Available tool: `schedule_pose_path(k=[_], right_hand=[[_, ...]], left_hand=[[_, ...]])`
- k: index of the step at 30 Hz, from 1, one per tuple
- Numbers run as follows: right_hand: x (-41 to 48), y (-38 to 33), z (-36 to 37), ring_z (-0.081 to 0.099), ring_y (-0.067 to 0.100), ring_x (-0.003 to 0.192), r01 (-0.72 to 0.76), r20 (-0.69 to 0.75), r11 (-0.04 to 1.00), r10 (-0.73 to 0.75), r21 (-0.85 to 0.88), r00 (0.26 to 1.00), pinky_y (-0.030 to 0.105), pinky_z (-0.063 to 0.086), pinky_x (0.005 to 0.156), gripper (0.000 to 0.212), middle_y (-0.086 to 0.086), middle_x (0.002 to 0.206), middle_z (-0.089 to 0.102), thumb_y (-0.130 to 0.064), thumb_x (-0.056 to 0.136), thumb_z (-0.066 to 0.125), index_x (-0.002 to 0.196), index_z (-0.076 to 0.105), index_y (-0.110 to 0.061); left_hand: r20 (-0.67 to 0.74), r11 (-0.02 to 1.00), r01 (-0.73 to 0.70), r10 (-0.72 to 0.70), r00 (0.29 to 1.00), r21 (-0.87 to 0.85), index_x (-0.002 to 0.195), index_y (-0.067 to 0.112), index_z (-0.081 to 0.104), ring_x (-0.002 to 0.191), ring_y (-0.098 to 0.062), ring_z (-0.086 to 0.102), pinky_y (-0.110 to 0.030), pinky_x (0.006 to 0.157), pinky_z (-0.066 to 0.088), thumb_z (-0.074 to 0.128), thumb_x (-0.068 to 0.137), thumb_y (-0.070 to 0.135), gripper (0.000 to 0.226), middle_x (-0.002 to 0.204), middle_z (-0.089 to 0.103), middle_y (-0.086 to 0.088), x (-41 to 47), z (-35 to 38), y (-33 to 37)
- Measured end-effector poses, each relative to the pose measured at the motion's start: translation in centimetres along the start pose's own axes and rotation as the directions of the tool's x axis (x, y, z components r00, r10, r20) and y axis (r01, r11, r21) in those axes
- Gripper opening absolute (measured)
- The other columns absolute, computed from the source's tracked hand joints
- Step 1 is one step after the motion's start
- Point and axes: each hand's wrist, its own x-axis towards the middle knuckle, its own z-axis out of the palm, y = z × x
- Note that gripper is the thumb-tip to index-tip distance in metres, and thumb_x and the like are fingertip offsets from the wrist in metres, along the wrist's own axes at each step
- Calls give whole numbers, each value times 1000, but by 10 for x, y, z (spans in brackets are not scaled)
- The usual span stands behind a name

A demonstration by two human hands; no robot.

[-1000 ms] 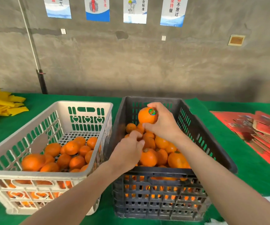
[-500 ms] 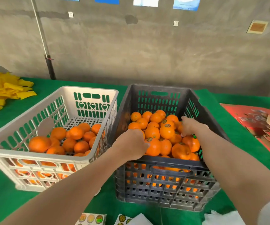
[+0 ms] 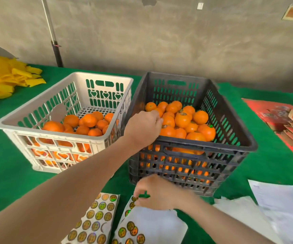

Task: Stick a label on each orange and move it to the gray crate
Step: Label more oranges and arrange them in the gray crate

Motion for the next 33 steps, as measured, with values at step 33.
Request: schedule_pose_path(k=[33], right_hand=[[7, 66, 59, 43, 19, 118, -147, -331, 989, 146, 24, 932, 33, 35, 101, 25, 2, 121, 52, -21, 93, 57, 117, 55, -16]], left_hand=[[704, 499, 844, -528, 476, -196, 73, 12, 73, 62, -11, 68, -18, 51, 50, 67, 81, 15, 11, 66, 71, -1, -160, 73, -49]])
